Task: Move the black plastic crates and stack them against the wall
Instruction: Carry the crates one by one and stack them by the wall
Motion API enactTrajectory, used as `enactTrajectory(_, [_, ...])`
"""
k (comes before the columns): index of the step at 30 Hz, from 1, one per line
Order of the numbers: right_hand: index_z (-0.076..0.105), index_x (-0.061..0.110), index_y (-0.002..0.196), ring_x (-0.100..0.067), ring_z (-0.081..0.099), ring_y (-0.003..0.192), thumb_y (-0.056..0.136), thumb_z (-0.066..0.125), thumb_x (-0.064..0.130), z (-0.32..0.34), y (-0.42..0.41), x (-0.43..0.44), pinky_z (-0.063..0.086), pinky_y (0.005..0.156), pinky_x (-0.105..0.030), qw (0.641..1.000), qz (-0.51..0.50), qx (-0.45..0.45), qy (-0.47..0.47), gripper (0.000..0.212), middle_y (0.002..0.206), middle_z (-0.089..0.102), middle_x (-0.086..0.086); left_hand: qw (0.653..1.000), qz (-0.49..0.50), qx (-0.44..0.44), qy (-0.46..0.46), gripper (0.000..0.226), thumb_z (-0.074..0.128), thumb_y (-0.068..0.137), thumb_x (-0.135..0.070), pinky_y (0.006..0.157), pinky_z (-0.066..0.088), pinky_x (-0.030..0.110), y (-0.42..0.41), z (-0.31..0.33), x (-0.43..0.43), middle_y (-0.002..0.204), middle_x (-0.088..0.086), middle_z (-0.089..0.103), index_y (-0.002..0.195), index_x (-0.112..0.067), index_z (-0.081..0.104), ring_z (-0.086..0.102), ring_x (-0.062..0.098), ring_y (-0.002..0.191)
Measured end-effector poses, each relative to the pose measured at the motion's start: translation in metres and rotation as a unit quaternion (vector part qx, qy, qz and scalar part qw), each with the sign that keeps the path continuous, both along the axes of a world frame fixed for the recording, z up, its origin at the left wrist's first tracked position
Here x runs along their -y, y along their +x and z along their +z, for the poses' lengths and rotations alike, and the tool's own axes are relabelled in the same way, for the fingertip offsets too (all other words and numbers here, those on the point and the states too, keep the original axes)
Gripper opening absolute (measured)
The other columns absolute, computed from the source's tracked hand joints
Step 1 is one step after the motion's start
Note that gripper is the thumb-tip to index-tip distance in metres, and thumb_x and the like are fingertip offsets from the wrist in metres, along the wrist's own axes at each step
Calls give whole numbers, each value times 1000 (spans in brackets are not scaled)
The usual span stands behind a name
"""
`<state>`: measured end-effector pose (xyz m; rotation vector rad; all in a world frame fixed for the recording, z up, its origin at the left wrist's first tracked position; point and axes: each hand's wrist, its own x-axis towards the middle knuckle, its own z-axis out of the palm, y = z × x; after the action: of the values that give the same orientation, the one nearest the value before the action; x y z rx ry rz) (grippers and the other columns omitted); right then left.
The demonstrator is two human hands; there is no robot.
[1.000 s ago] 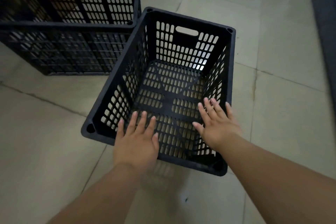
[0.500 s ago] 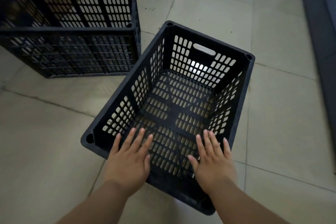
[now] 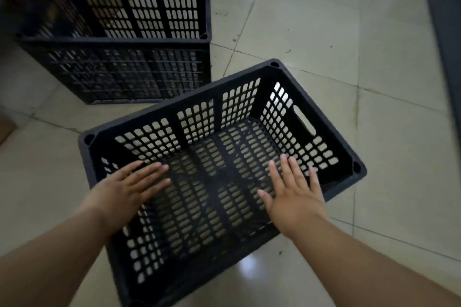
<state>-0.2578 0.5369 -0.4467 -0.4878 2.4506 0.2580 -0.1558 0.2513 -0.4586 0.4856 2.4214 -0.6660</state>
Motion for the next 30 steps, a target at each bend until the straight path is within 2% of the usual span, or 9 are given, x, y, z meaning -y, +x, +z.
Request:
enactTrajectory(2, [-35, 26, 131, -11, -38, 131, 94, 1, 55, -4, -9, 6, -25, 108, -43, 1000, 24, -7, 10, 59, 136, -43, 4, 994, 83, -43, 55, 60, 10, 96, -26, 102, -31, 41, 10, -11, -8, 140, 6, -45, 131, -18, -38, -46, 21, 125])
enactTrajectory(4, [-35, 25, 130, -12, -36, 134, 94, 0, 55, -9, -12, 10, -24, 108, -43, 999, 46, -13, 19, 59, 136, -44, 3, 966, 142, -150, 157, 59, 9, 91, -32, 107, -29, 39, 21, -29, -31, 153, 8, -18, 144, -18, -12, -41, 17, 131])
enactTrajectory(7, [-35, 25, 130, -12, -35, 134, 94, 1, 54, -17, -10, 16, -28, 105, -42, 998, 57, -9, 25, 59, 135, -43, 2, 916, 279, -125, 260, 61, 27, 83, -40, 114, -2, 36, 21, -37, -67, 145, 7, 37, 136, -14, 43, 8, 16, 144])
enactTrajectory(11, [-35, 23, 130, -9, -40, 125, 94, 2, 54, -29, -2, 26, -31, 103, -41, 998, 57, 14, 18, 60, 136, -44, 3, 895, 319, -218, 221, 70, -4, 81, -52, 106, -26, 35, 26, -46, -78, 155, 1, -8, 145, -23, -2, -12, 17, 140])
enactTrajectory(17, [-35, 25, 131, -13, -38, 132, 94, 4, 55, -32, 16, 16, -28, 106, -43, 998, 26, 52, 32, 62, 136, -44, 1, 904, 317, -118, 263, 63, 25, 89, -55, 115, -1, 37, 43, -48, -76, 143, 7, 45, 134, -17, 47, 34, 21, 134])
enactTrajectory(21, [-36, 24, 132, -9, -45, 121, 75, -17, 71, -31, 53, 2, -44, 81, -37, 994, 40, 104, 21, 77, 138, -45, 3, 938, 201, -114, 257, 77, 27, 86, -62, 108, -26, 36, 68, -47, -82, 156, 3, -5, 146, -24, -4, -29, 11, 138])
enactTrajectory(23, [-37, 23, 129, -6, -57, 111, 41, -42, 70, -39, 68, -9, -46, 79, -36, 994, 53, 92, 7, 100, 136, -47, 4, 934, 216, -55, 278, 93, 40, 75, -66, 114, -3, 39, 86, -50, -84, 150, 6, 32, 148, -15, 11, -4, 14, 142])
enactTrajectory(27, [-2, 28, 145, -9, -40, 132, 83, -18, 58, -23, 59, -19, -27, 106, -43, 1000, 20, 12, 12, 71, 156, -6, -7, 927, 243, -64, 278, 89, 42, 73, -64, 114, 6, 38, 94, -43, -69, 139, 5, 48, 145, -12, 28, 6, 16, 143])
enactTrajectory(30, [-39, 24, 131, -17, -47, 126, 92, -2, 52, -20, 31, -26, -34, 97, -43, 998, 19, -17, 49, 61, 141, -45, -3, 922, 277, -77, 258, 67, 29, 85, -58, 113, 6, 38, 88, -38, -52, 139, 6, 47, 132, -14, 47, 5, 14, 143])
